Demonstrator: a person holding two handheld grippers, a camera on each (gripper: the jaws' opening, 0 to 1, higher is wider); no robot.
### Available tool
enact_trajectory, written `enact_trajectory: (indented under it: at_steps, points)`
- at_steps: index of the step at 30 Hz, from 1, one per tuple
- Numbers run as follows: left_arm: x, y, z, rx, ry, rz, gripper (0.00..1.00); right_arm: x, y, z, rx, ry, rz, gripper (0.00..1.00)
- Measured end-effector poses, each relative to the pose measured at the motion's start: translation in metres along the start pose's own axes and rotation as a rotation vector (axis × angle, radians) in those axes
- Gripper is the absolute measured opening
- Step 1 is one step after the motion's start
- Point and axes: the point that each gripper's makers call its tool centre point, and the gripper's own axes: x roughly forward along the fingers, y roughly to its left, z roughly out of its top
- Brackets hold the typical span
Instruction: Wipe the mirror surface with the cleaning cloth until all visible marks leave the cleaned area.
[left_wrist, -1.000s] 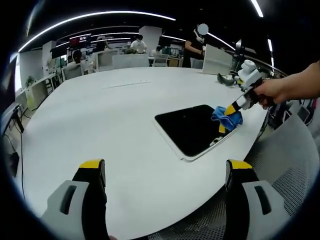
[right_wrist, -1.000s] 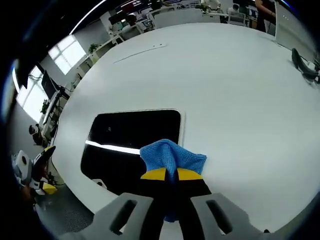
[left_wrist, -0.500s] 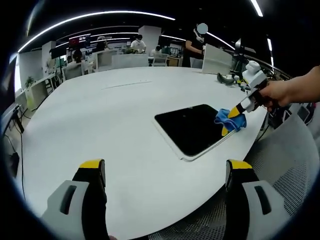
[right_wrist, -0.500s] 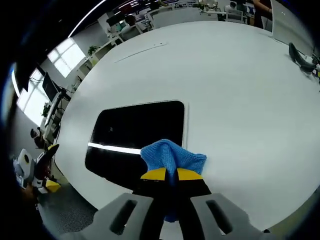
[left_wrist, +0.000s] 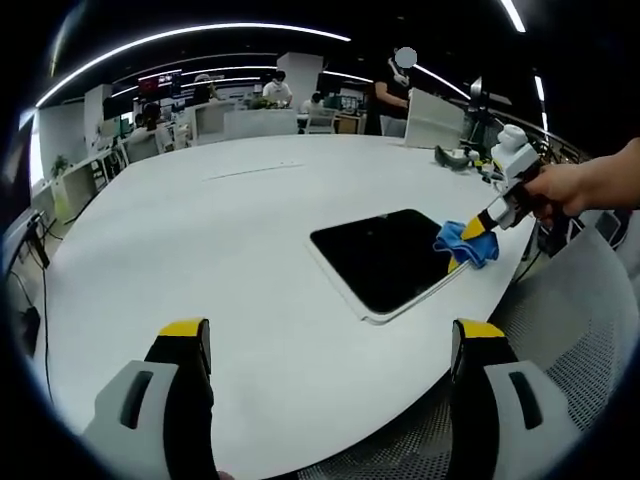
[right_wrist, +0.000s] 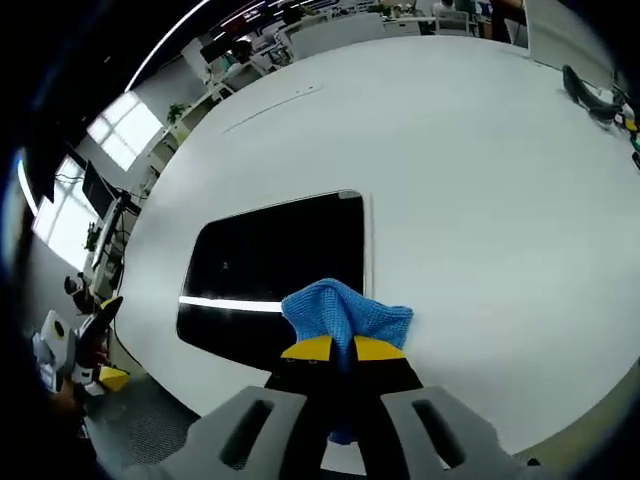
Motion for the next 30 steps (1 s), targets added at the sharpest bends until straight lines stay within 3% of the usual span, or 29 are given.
enact_trajectory:
  at_steps: [16,30]
  points:
    - [-0.001,-0.004,0.003,-0.020,-0.019,-0.019,0.99,0.000,0.001,0.000,0.040,-0.027,-0.019,0.00]
    - [-0.001,-0.009,0.003,-0.004,-0.010,-0.020,0.99,0.004,0.018,-0.005,0.021,-0.013,0.007,0.00]
